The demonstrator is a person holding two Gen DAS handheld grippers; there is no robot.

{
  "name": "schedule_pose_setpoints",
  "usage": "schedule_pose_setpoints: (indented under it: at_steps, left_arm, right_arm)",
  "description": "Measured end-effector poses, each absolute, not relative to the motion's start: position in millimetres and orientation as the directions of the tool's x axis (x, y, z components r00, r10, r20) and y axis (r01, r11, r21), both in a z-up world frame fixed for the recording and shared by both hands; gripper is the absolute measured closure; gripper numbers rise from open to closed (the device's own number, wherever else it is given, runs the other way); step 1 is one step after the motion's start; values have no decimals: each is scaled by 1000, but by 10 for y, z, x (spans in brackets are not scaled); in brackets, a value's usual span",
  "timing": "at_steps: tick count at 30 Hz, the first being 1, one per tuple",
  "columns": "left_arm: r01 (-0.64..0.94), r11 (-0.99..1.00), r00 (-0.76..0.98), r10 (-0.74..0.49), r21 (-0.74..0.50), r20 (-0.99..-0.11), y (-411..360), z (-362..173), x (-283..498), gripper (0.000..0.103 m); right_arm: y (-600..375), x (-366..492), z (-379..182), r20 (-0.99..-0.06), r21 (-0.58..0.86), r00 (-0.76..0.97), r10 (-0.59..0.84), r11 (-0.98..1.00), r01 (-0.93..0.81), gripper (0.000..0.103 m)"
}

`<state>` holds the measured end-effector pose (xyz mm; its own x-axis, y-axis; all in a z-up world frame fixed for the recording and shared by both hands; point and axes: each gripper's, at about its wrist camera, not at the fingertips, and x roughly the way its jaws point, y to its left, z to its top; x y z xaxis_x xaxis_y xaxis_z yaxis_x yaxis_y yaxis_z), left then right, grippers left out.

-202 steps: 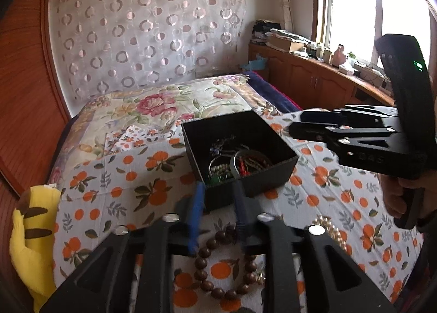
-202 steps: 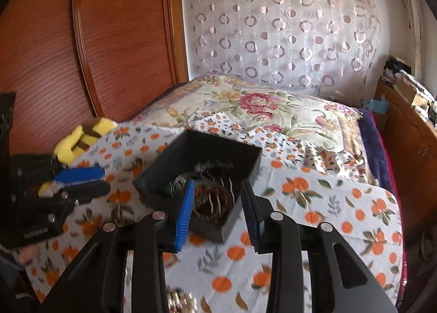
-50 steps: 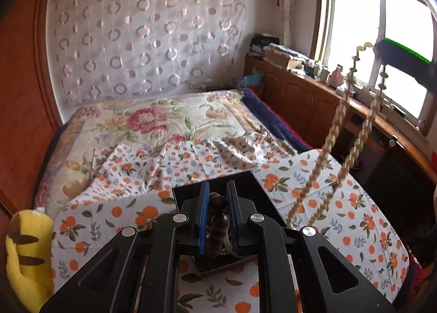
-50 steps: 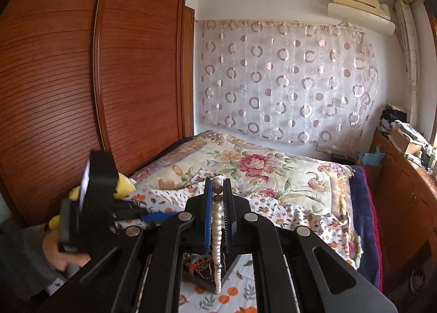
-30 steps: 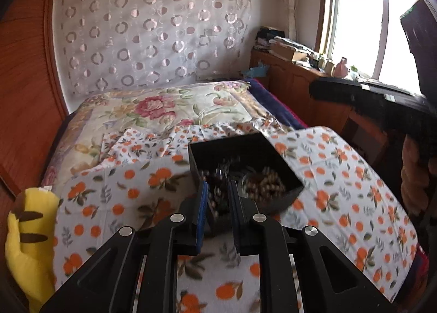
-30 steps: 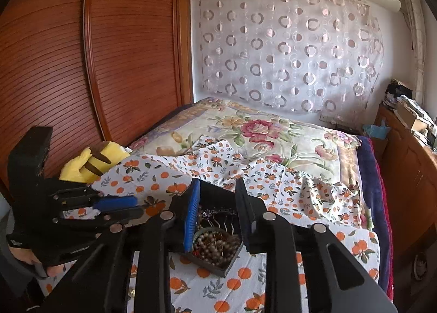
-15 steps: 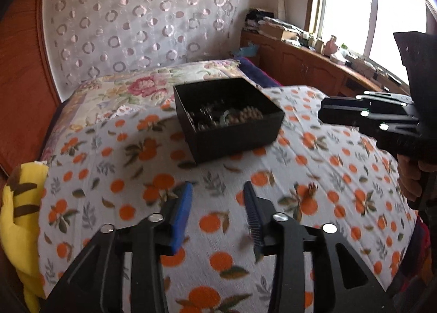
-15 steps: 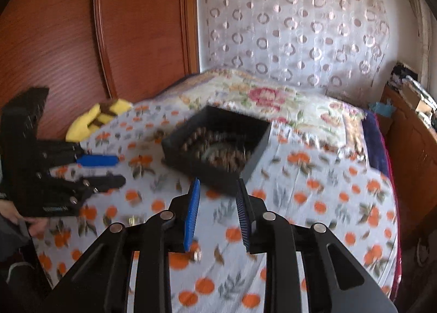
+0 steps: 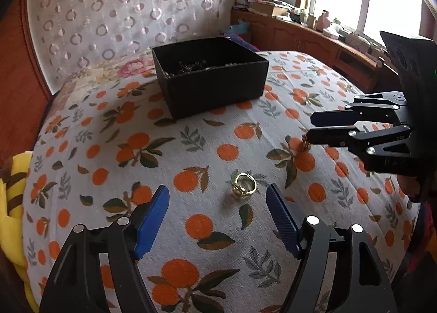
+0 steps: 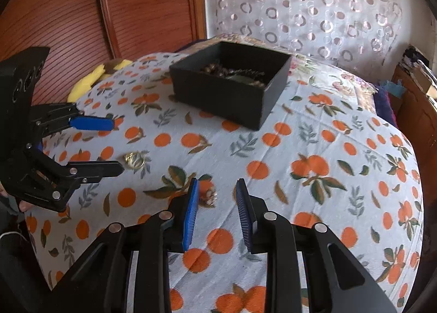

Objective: Organize jewelry
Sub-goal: 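Grasp the gold ring with the left gripper while the right gripper grasps the small gold charm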

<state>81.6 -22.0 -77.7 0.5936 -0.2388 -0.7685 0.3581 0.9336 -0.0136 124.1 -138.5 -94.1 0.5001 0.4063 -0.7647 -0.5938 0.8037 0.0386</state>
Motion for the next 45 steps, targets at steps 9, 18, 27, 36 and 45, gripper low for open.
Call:
schedule_pose_setpoints:
  at_steps: [9,18,27,36,45]
  left_arm:
    - [374,927,577,-247,-17,-778,-305,-824,851,32]
    - [393,919,567,-253,-13,-784,-406,-826,879,53]
    - [435,900,572,-252,28,-781,-493,-833,812,85]
    - [387,922,628,-246,22,-738,-422,-617,875,93]
    - [348,938,682,-246,9,-688,-329,-316,1023,93]
  right_arm:
    - [-1302,1211,-1001,-786,19,475,395,784,-620,96]
    - [-1384,1154,-915,-765,33,492,415,789,-614,95]
    - [-1428,1148,-882,-756,37,504,418,796,-605,95]
    - [-1421,1246,-722,-729,28,538,423,804,-594,95]
    - [-1371,1459,-388,-678,27,588,442,814,-581,95]
